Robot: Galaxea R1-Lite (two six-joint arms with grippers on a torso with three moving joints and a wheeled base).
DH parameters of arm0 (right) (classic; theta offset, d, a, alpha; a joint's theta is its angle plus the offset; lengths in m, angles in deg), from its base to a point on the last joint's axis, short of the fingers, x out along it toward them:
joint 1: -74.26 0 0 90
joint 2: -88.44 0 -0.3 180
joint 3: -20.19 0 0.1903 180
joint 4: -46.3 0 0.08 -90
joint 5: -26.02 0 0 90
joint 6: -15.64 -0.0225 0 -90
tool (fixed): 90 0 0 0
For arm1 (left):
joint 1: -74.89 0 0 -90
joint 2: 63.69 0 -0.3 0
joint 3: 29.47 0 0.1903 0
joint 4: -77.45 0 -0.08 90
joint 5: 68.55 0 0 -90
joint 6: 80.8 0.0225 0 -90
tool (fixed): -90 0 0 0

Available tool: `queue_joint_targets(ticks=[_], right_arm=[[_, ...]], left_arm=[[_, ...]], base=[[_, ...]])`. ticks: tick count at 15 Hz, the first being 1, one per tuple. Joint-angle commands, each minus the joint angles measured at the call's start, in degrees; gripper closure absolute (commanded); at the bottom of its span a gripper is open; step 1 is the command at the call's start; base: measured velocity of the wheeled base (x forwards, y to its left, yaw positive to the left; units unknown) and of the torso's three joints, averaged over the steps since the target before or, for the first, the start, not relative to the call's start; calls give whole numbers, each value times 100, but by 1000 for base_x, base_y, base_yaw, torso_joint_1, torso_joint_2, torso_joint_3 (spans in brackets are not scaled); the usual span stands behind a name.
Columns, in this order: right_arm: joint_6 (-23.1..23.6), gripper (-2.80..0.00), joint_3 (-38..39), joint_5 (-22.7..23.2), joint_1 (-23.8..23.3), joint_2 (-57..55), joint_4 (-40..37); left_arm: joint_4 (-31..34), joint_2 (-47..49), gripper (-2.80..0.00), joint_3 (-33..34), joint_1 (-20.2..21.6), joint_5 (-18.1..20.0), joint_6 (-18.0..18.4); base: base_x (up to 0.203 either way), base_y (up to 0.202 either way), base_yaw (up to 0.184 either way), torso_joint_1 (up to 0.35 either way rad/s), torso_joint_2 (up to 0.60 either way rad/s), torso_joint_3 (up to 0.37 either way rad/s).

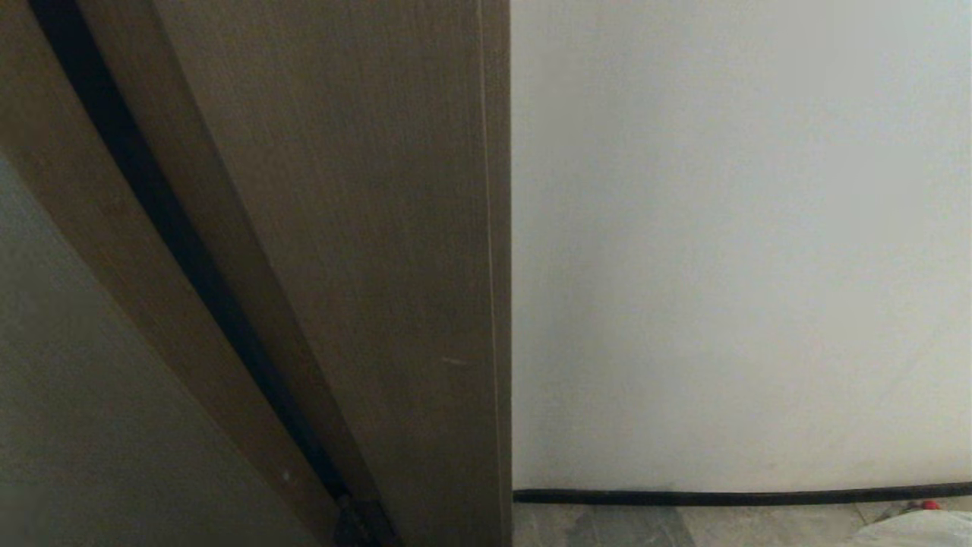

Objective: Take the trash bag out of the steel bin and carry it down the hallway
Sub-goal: Put the trash bag at the door

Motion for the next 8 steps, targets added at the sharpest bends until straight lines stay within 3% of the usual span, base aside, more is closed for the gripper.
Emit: queue_joint_targets(ticks=[1, 5, 8], right_arm=[[5, 0, 9, -1, 2, 1, -1], [-4, 0, 9, 3, 2, 1, -1], [22, 0, 9, 4, 2, 1, 8]], left_arm=[[4, 2, 0, 9, 1, -2, 4], [17, 2, 0, 9, 1, 7, 25], [17, 2, 0, 9, 1, -2, -10]], base=[[0, 0, 0, 0, 0, 0], [0, 0, 0, 0, 0, 0], [0, 0, 0, 4, 0, -134]])
